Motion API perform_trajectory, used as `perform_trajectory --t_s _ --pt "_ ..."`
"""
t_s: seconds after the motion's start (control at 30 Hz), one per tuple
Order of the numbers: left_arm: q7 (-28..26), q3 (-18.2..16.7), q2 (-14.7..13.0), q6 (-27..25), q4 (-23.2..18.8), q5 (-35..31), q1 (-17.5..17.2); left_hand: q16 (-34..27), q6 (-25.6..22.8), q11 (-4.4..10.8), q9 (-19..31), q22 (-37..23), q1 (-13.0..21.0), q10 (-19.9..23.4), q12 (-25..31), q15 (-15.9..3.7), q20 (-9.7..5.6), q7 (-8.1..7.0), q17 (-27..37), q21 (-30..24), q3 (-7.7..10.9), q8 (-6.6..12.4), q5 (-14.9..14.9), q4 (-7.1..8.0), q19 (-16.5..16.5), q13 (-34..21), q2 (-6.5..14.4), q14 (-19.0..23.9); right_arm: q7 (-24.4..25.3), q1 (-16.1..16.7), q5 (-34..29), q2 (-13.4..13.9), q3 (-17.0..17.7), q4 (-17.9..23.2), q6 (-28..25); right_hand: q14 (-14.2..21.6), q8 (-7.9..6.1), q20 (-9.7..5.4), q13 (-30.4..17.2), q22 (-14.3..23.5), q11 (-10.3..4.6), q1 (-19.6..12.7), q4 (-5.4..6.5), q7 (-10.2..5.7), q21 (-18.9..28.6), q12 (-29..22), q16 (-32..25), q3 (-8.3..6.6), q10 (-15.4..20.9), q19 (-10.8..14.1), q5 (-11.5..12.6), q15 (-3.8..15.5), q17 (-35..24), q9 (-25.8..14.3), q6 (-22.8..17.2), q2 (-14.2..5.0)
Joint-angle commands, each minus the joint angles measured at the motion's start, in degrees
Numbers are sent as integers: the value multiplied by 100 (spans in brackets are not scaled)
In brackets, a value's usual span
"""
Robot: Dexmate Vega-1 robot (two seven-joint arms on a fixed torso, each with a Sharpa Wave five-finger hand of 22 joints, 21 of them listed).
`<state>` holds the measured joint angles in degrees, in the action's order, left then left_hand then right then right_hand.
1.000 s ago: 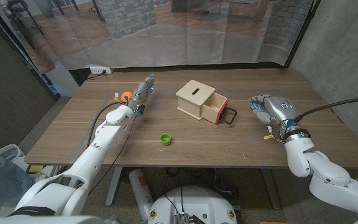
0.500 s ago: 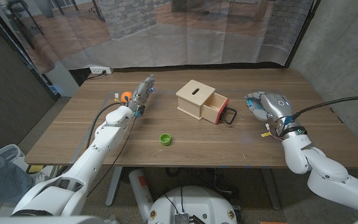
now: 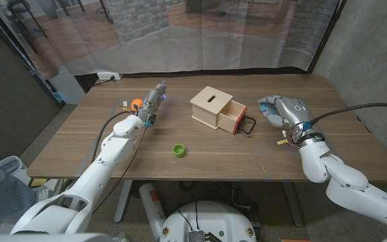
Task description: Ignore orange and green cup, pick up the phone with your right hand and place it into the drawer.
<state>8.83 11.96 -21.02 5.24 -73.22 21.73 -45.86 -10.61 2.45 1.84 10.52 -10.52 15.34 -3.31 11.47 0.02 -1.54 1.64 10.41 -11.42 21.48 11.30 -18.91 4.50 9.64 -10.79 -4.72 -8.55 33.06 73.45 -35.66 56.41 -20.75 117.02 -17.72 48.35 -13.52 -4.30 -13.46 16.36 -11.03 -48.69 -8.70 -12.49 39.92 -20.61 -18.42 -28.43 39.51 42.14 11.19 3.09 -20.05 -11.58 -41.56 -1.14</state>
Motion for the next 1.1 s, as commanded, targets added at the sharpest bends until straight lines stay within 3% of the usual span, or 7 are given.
perform_trajectory --t_s 0.03,0.6,1.1 --pt "1 9 -12 0 -8 18 3 -12 9 -12 34 -10 9 -5 29 13 -77 5 17 -6 -14 14 -22 2 423 -8 63 -64 -109 -389 -107 -184 -194 -200 367 356 27 -599 -23 32 18 -244 16 -1 32 -47 -37 12 47 16 -22 986 -20 -30 -77 -178" --pt "100 -6 19 86 211 48 122 -14 15 -8 34 -10 15 -11 27 13 -74 7 16 -8 -27 11 -19 2 433 -8 73 -63 -346 -931 -374 -494 -558 -430 628 421 46 -612 -24 31 6 -267 27 4 86 -52 -30 16 60 10 -32 988 -32 -34 -75 -202" --pt "175 5 25 100 311 33 220 -14 6 -15 34 -10 21 -10 29 11 -69 21 16 -12 -39 15 -15 2 439 -8 82 -69 -618 -1231 -505 -557 -673 -482 776 471 49 -627 -25 26 17 -284 31 7 148 -59 -12 29 87 1 -40 994 -44 -38 -111 -205"
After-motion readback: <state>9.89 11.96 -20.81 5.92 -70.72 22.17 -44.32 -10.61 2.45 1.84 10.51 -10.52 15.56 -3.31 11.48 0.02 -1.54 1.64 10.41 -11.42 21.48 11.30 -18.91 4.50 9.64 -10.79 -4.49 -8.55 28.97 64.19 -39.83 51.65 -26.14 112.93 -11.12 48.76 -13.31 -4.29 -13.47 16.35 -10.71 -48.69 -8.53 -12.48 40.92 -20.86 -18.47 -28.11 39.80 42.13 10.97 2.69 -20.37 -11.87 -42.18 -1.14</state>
